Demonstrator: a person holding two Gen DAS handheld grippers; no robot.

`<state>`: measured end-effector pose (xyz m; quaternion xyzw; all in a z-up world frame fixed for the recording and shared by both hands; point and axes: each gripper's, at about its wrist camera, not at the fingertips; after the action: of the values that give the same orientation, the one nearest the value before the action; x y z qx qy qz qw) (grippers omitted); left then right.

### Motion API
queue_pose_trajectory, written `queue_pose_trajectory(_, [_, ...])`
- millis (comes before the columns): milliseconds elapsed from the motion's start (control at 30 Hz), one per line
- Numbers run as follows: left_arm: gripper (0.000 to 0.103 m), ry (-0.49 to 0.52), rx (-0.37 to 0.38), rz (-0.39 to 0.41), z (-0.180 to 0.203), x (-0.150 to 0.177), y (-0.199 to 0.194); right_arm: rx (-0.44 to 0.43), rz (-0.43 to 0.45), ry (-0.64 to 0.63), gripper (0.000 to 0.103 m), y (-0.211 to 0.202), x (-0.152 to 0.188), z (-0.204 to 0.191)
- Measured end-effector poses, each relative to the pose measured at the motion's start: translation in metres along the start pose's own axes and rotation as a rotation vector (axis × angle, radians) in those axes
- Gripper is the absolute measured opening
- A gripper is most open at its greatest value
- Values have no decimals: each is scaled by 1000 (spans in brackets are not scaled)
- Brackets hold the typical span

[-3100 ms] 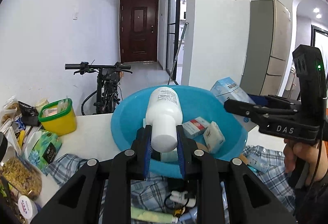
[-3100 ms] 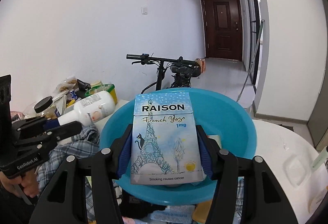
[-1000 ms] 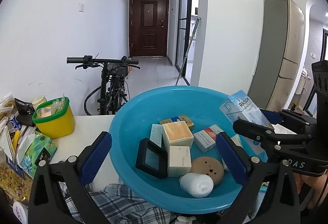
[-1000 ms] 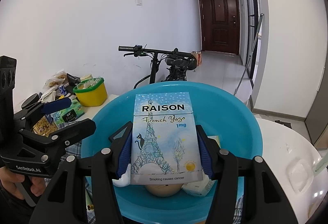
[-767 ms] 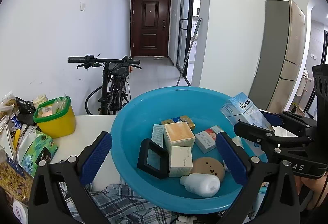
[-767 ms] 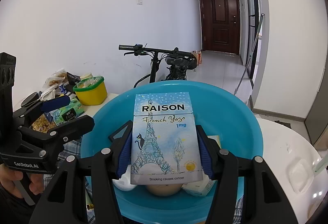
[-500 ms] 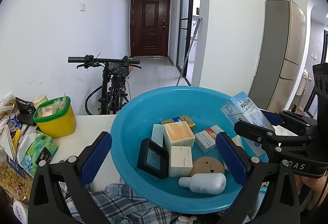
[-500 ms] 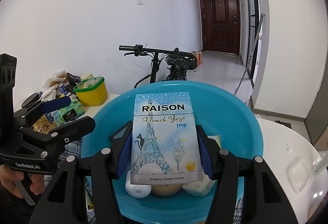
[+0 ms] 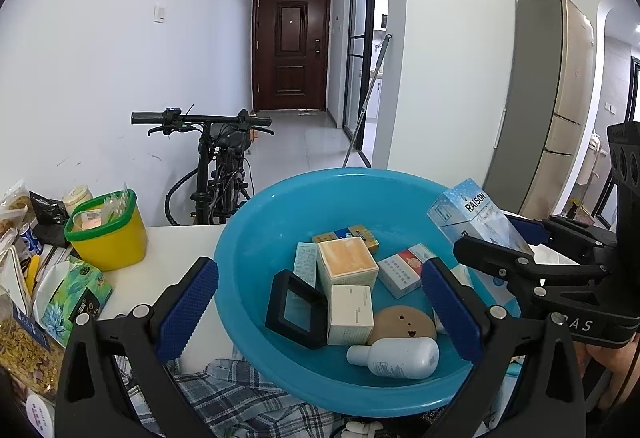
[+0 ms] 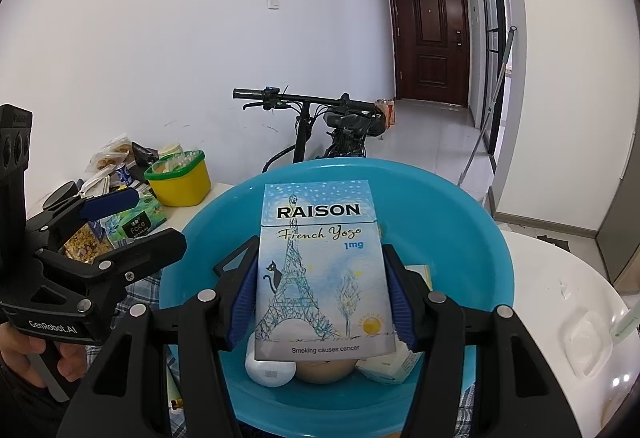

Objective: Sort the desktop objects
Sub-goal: 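Lower the RAISON box into the basin and open the right gripper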

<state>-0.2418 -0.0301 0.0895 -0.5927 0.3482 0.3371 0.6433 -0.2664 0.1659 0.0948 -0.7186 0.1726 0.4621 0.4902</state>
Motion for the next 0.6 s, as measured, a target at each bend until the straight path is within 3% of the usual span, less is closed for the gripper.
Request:
queue_pose_trajectory(200, [103, -5, -12, -1, -1, 1, 0, 4, -7, 0, 57, 1, 0, 1])
queue_pose_trajectory(233, [103, -6, -16, 0, -3, 1, -1, 11, -7, 1, 61, 0, 1, 2])
queue_pose_trajectory(267, [103, -9, -19, 0, -4, 0, -1, 18, -5, 4, 83, 0, 0, 2])
queue_pose_trajectory(333, [103, -22, -23, 0, -8, 0, -1, 40, -1, 17, 103, -2, 0, 5])
queue_pose_trajectory(600, [103, -29, -21, -6, -13, -1, -2, 71, -5, -8, 103, -5, -2, 1])
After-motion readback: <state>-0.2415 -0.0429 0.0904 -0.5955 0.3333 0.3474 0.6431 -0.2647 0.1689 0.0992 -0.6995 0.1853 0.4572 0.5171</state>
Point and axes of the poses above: each gripper's, at about its wrist camera, not at the fingertips, and y roughly the way its jaws point, z to its right, x to its underside, and after that the axes turned 1 degree about x, right-handed
